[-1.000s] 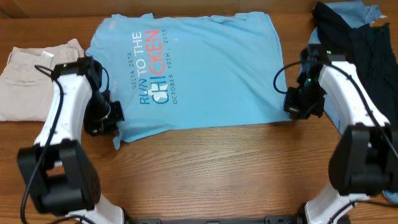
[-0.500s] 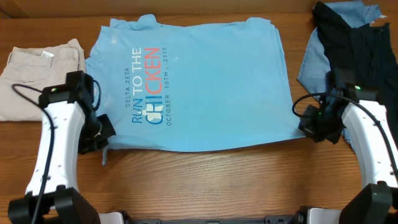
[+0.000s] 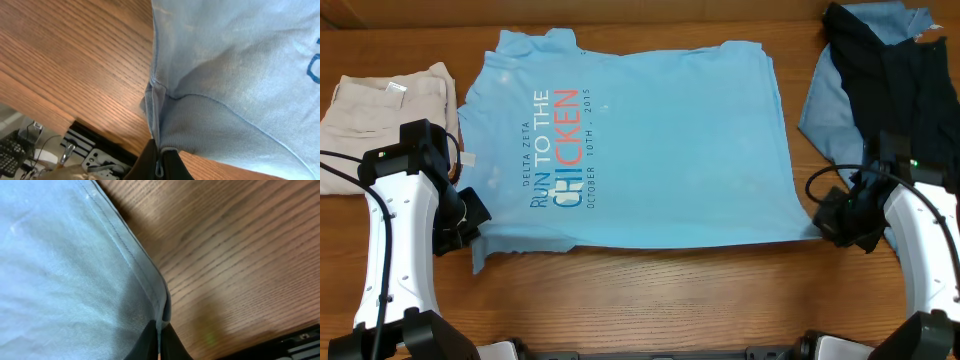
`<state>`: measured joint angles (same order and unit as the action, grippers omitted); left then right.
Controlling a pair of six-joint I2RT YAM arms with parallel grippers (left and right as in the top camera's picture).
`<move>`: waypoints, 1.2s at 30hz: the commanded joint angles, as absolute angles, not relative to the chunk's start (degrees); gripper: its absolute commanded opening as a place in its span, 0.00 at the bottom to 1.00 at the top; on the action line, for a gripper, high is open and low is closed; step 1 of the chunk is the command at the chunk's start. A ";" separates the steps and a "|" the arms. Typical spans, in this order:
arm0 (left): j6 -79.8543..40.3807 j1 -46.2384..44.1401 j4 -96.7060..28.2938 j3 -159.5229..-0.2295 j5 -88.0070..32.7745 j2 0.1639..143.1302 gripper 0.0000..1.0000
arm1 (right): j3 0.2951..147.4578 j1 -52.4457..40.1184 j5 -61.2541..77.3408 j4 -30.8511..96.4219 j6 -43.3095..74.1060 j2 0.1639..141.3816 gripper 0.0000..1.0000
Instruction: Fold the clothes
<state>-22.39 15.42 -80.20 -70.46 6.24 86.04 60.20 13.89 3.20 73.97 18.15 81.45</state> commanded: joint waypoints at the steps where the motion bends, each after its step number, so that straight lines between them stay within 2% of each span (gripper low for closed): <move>1: -23.18 15.73 -80.90 -69.43 6.33 84.55 0.04 | 59.75 14.28 2.76 73.78 18.09 77.58 0.04; 17: -23.20 15.73 -81.78 -68.62 6.17 74.15 0.04 | 59.75 14.28 2.70 73.95 19.79 70.65 0.04; 36: -24.03 15.75 -70.04 -68.60 6.17 86.85 0.04 | 59.75 14.22 4.71 59.27 17.76 74.35 0.04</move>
<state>-22.61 15.42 -71.07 -68.79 5.78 84.47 59.77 13.89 4.56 60.64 18.63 73.10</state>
